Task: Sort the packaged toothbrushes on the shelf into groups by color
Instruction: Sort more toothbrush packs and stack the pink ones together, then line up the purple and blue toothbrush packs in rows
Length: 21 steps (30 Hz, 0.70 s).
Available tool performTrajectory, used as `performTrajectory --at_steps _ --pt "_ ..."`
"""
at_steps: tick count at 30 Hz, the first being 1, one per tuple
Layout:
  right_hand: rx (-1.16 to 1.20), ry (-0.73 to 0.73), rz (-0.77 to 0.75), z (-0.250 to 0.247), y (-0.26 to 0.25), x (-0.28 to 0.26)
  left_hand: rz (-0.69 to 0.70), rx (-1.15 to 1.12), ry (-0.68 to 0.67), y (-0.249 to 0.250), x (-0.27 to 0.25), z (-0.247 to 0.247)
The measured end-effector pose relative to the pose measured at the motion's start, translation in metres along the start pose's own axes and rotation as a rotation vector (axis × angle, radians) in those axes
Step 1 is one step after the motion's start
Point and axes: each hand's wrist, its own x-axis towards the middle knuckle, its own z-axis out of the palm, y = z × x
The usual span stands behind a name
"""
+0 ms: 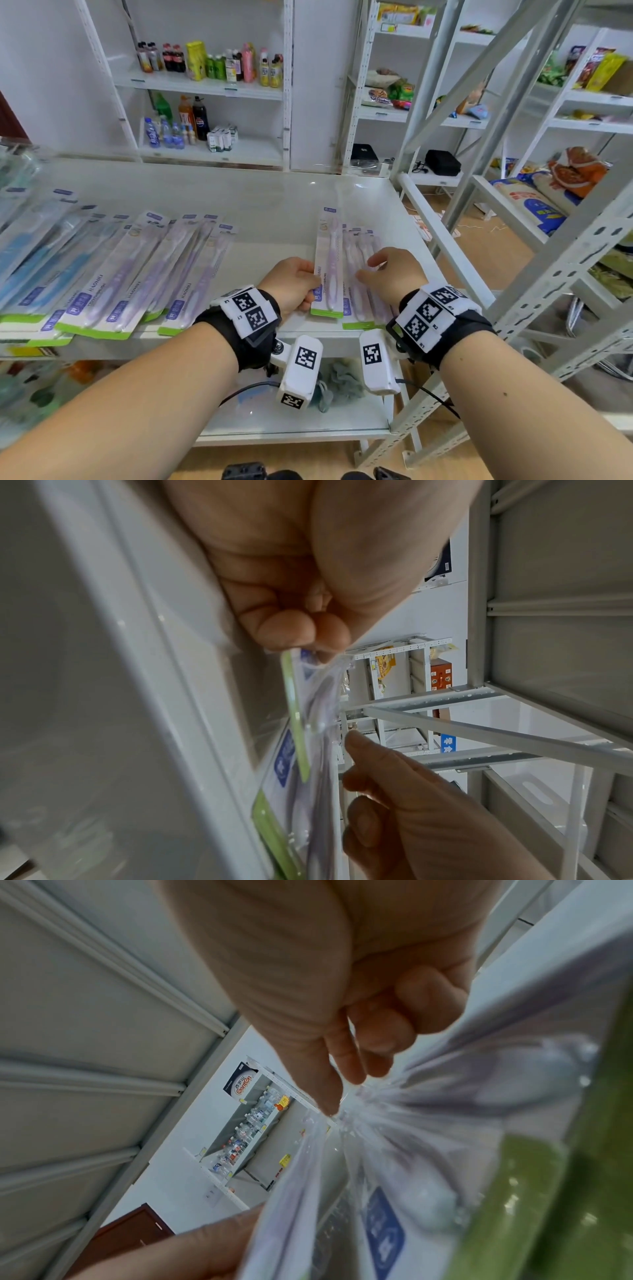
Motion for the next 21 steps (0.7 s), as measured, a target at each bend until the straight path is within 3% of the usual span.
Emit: performTrajectory --at_steps 6,13,21 --pt "0.124 0.076 -0.086 -0.007 0.021 -0.011 -0.001 0.031 0.002 0.0 -0.001 0.0" --pt "0.274 -0.107 -0.073 -0.005 0.049 -0.027 -0.009 0.096 0.005 0.0 0.0 0.002" --pt "0.312 -0.154 -0.082 -0.007 0.055 -0.026 -0.018 0.161 0.01 0.001 0.004 0.007"
